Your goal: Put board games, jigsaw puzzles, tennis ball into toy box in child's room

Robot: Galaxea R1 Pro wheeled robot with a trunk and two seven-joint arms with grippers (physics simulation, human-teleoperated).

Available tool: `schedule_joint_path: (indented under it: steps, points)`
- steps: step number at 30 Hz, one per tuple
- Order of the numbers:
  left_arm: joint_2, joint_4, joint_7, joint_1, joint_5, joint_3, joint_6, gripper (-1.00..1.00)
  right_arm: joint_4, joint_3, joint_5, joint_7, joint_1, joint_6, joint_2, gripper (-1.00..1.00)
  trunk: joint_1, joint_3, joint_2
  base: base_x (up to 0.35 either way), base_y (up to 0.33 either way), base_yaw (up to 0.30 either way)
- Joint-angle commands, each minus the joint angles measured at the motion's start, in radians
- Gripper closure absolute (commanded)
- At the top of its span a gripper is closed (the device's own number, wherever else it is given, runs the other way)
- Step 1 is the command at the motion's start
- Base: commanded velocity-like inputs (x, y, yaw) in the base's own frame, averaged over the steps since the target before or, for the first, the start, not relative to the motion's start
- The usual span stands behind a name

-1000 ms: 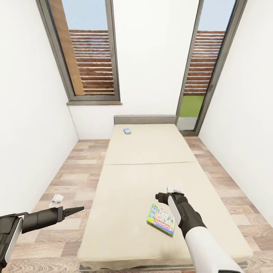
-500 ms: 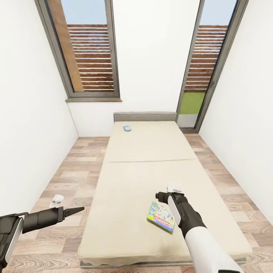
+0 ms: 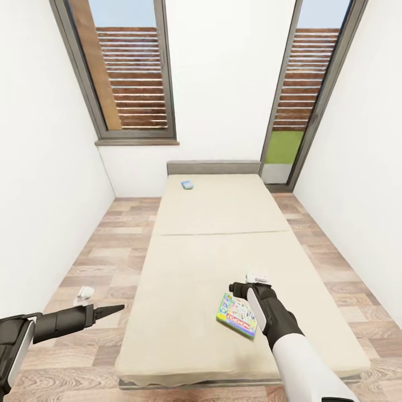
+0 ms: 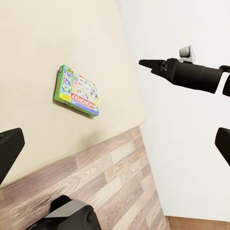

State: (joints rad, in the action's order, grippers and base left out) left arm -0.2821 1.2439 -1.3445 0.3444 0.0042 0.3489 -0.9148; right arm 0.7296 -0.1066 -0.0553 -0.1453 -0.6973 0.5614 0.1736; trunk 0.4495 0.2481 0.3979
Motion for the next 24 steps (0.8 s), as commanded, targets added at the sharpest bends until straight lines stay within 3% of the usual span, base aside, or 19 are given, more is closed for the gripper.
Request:
schedule_joint_path:
  steps: [1,9,14,24]
  points:
    - [0.000,0.001,-0.004,0.001,0.001,0.001,-0.010,-1.00,0.002,-0.002,-0.006,-0.005,-0.001,0.004,0.001,-1.00,0.001,0.004,0.002,0.000,0.000,0.000]
    - [-0.002,0.032,-0.025,0.001,0.009,0.009,-0.015,-1.00,0.019,-0.002,-0.005,-0.003,-0.001,0.009,0.001,-1.00,0.001,0.017,0.002,0.000,0.000,0.000]
    - [-0.002,0.089,-0.103,0.002,0.009,0.009,-0.028,-1.00,0.090,0.000,-0.006,-0.002,0.003,0.023,0.001,-1.00,0.001,0.025,0.002,0.000,0.000,0.000]
    - [-0.003,0.116,-0.146,0.002,0.005,0.010,-0.029,-1.00,0.247,0.012,-0.009,0.000,0.016,0.137,0.001,-1.00,0.001,0.042,0.002,0.000,0.000,0.000]
